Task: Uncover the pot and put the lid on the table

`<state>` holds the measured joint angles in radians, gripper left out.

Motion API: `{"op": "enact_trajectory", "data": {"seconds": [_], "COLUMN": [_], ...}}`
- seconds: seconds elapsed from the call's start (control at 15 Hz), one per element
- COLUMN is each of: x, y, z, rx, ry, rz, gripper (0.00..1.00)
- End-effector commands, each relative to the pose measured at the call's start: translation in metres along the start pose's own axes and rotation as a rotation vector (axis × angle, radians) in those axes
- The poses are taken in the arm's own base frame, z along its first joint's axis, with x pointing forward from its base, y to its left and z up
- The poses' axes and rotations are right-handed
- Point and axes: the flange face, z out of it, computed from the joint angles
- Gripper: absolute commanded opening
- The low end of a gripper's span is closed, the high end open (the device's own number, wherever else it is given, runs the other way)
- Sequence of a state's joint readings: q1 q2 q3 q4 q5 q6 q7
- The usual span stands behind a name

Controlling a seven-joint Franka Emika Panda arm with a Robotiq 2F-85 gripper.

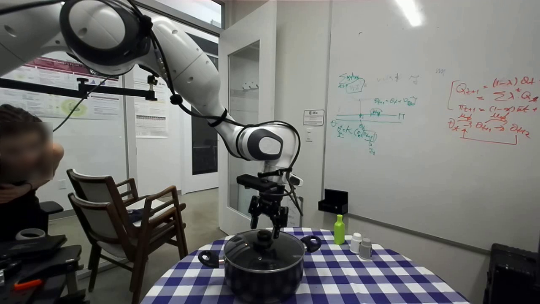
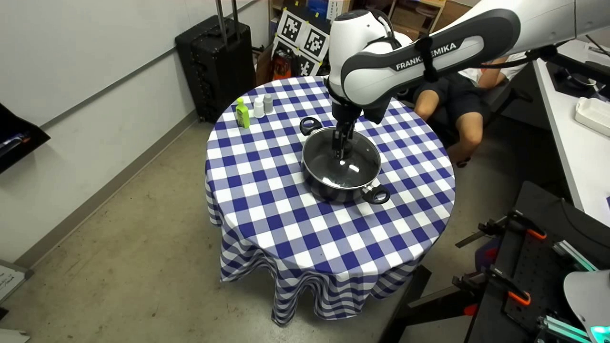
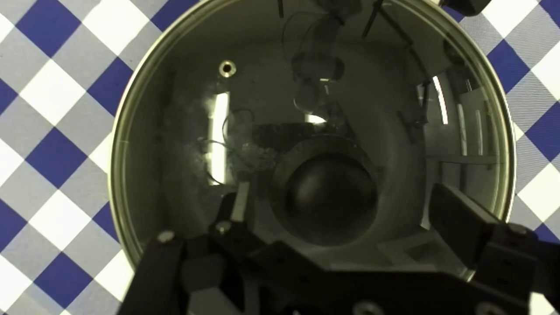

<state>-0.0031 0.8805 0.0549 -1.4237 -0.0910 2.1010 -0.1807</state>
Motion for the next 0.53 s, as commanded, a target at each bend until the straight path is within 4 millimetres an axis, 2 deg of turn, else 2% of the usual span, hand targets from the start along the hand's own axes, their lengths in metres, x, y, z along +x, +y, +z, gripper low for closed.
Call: {"op": "enact_trajectory", "data": {"seconds": [0.0, 0.2, 0.27, 0.33, 0.47], "x": [0.0076, 0.0073, 0.0071, 0.0066, 0.006], "y": [0.0044, 0.0088, 0.0098, 0.0106, 0.0112], "z": [0.0047, 0.0059, 0.0063, 0.0069, 0.0069], "rx": [-0.014, -0.018, -0.018, -0.017, -0.016], "ry": [-0.022, -0.029, -0.032, -0.036, -0.042], "rz": [-0.002, 0.004, 0.004, 0.004, 0.006], "gripper": [1.0, 1.0, 0.94, 0.72, 0.68]}}
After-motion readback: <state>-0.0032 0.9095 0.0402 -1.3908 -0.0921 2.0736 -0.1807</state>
